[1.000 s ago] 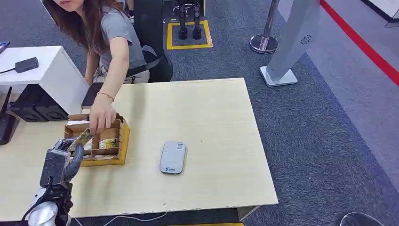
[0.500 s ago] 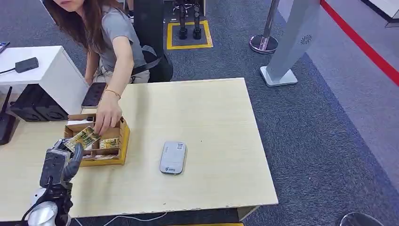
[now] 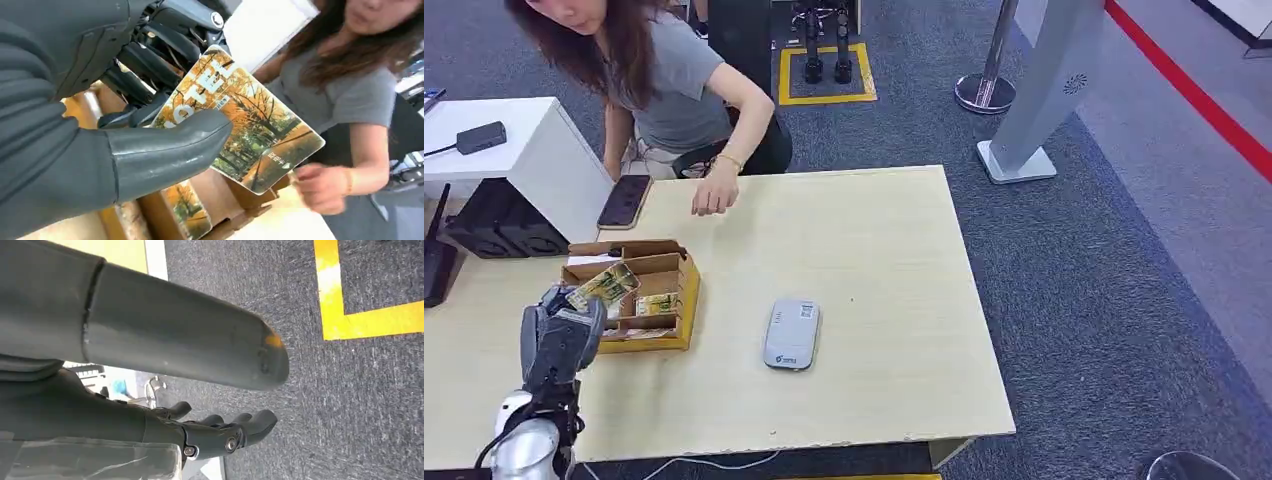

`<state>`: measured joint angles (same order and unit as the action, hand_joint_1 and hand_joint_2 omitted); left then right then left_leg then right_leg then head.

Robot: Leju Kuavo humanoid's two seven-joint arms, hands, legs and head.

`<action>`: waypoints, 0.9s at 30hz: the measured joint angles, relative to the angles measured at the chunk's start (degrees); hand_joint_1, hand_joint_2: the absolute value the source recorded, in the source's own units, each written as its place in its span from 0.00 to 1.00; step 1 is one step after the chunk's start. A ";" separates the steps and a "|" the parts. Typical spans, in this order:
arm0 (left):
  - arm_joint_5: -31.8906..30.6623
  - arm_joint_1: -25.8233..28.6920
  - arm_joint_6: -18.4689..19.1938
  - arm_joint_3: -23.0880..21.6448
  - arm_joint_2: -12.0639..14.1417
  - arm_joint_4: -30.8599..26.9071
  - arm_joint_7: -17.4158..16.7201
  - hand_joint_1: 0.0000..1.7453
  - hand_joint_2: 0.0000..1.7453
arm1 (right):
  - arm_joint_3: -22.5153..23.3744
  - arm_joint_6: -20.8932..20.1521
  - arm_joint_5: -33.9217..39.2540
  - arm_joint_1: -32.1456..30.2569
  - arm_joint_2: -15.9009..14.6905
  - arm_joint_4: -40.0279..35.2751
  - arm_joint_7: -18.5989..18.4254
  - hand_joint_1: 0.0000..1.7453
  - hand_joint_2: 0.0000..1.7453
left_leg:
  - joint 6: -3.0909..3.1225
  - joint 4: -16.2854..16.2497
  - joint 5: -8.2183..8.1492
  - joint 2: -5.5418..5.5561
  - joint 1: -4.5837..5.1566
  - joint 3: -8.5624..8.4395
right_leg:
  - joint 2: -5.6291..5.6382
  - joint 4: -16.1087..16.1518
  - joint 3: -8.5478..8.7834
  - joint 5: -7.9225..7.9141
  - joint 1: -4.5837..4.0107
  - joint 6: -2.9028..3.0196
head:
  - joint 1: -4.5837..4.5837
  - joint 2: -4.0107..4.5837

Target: Pass the card to the sensor for recognition and then transmit it.

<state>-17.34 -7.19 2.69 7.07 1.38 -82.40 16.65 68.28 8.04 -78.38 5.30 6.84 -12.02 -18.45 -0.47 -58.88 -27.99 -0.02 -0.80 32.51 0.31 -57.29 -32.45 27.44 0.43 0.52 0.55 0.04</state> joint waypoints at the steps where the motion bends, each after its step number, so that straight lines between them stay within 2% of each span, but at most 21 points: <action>1: -1.11 -0.30 -0.60 -0.77 -0.22 -0.33 0.00 1.00 1.00 | -0.07 0.00 -0.04 0.01 0.05 0.02 0.00 0.00 0.00 | 0.00 0.00 0.00 0.00 0.00 0.00 | 0.00 0.00 0.00 0.00 0.00 0.00 | 0.00 0.00; 5: -6.20 -1.91 -3.46 -3.55 -0.85 -1.07 -0.22 1.00 1.00 | -0.39 -0.24 -0.30 0.00 0.15 0.09 0.00 0.00 0.00 | 0.00 -0.01 0.00 0.00 0.01 -0.01 | 0.01 0.00 0.00 -0.02 0.00 0.00 | 0.00 0.00; 12: -20.43 -6.64 -11.61 -11.07 -1.46 -0.72 -1.05 1.00 1.00 | -0.59 -0.26 -0.77 0.12 0.15 0.09 0.15 0.00 0.00 | 0.00 -0.02 0.00 0.01 0.00 -0.01 | 0.01 0.00 0.00 -0.03 0.00 0.01 | 0.00 0.02; 16: -27.28 -9.07 -14.89 -14.92 -1.64 0.30 -1.62 1.00 1.00 | -0.85 -0.42 -0.92 0.18 0.15 0.09 0.15 0.00 0.00 | 0.00 -0.02 0.00 0.00 0.00 -0.01 | 0.02 0.00 0.00 -0.03 0.00 0.01 | 0.00 0.00; 21: -40.72 -13.41 -18.02 -20.14 -1.53 4.57 -4.46 1.00 1.00 | -1.31 -0.42 -1.01 0.36 0.18 0.09 0.39 0.00 0.00 | 0.01 -0.03 0.01 0.01 0.00 0.00 | 0.00 0.00 0.00 -0.03 0.00 0.01 | 0.00 0.02; 27: -47.01 -16.64 -19.22 -25.06 -1.00 10.40 -5.51 1.00 1.00 | -1.84 -0.42 -1.03 0.40 0.20 0.09 0.50 0.00 0.00 | 0.01 -0.03 0.01 -0.01 0.00 -0.01 | 0.05 0.00 0.00 -0.05 0.01 0.03 | 0.00 0.00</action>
<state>-64.35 -23.83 -16.52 -17.99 0.37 -71.99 11.15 66.44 7.63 -79.41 5.70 7.04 -11.93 -17.94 -0.46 -58.90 -27.98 -0.04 -0.79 32.50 0.36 -57.29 -32.45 27.40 0.44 0.54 0.55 0.04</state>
